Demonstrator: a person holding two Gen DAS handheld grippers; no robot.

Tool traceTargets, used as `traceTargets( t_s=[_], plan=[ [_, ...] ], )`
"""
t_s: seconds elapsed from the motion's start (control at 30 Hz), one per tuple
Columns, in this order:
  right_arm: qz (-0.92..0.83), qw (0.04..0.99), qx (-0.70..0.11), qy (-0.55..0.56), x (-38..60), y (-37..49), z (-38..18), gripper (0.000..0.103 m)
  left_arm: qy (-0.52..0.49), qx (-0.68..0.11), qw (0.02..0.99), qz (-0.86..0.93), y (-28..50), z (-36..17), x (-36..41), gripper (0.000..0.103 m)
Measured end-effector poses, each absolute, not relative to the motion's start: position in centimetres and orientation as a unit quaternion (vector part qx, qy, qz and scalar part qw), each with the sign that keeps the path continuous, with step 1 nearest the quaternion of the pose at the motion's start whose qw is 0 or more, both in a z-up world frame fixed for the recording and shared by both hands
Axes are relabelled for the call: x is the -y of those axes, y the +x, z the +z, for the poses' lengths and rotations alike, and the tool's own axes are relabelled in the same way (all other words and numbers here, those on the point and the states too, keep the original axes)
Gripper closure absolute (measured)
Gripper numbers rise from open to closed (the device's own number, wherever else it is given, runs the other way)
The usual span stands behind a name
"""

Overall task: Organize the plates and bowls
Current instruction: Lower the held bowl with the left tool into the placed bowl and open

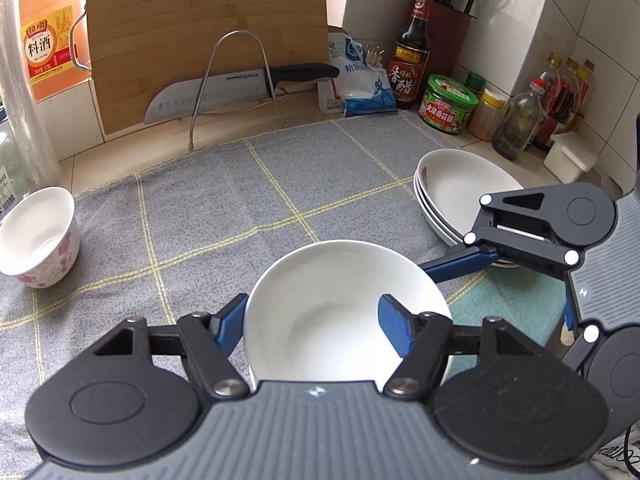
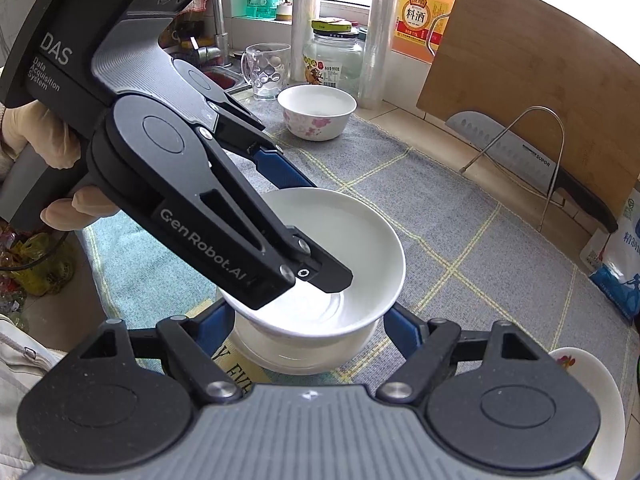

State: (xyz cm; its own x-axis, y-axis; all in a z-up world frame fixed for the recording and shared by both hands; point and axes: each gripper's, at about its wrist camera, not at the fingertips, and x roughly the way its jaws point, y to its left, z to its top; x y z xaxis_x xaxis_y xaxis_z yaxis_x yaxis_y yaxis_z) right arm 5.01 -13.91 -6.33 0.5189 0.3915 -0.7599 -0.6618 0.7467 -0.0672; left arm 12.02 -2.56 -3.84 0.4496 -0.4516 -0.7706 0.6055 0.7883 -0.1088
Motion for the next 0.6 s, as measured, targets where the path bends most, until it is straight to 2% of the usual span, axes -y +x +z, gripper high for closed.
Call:
traceTargets(
  t_s=[0.6],
  plan=[
    [0.309, 0.845, -0.401, -0.17, 14.0, 5.3, -7.7, 0.018, 0.103, -0.428, 0.84, -0.317, 11.8, -5.0, 2.8, 0.034]
  ],
)
